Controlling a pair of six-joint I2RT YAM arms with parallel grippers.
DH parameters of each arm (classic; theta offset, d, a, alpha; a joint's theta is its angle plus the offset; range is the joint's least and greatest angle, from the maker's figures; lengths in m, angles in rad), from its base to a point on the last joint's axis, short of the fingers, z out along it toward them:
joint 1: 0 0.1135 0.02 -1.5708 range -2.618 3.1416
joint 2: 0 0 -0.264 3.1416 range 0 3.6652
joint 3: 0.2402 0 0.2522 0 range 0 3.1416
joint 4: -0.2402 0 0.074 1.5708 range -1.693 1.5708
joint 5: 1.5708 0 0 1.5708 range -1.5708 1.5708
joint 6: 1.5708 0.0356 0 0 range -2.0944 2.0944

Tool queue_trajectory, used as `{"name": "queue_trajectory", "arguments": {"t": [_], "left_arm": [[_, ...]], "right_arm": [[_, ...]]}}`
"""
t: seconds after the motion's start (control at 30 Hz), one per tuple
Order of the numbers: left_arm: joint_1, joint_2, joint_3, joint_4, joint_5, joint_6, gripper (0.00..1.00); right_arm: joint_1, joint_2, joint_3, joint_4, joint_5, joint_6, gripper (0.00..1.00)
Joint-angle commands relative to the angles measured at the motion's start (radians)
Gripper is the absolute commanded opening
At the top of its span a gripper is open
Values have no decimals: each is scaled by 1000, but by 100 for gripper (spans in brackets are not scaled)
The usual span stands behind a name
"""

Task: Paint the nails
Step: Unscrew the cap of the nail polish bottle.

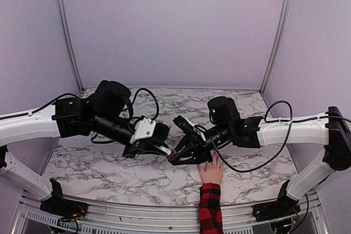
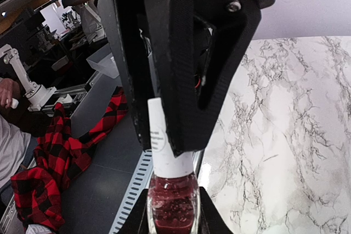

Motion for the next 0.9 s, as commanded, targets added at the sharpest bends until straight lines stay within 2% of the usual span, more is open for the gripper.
{"name": "queue_trajectory", "arguments": {"t": [0.0,0.3,0.6,0.87], "left_arm": [[-5,-5,24,-19,-3,-21,10],[5,20,57,-18,-42,-114,0],[31,26,75,-10,-6,-168,0],[56,18,71,20,35,-220,0]], "right_arm": [[9,-6,38,9,29,-17,0],[25,-43,25,-10,183,-60,0],[69,-70,17,-40,350,-118,0],[81,-118,-23,7,467,-129,0]]}}
